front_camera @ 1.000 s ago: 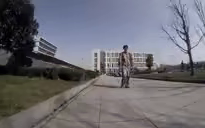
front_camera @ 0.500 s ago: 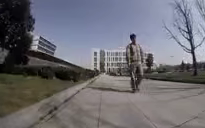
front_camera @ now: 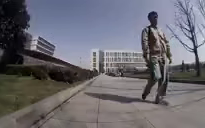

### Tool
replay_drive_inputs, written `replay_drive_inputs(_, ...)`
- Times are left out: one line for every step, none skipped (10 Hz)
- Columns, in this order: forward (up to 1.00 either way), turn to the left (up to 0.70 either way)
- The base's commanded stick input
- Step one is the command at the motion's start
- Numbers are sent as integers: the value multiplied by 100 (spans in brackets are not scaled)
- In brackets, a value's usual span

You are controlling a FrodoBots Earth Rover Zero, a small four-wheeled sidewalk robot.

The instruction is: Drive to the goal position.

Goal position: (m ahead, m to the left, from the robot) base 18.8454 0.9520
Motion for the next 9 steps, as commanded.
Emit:
replay_drive_inputs(70,0)
replay_drive_inputs(70,0)
replay_drive_inputs(70,0)
replay_drive_inputs(70,0)
replay_drive_inputs(70,0)
replay_drive_inputs(70,0)
replay_drive_inputs(70,0)
replay_drive_inputs(70,0)
replay_drive_inputs(70,0)
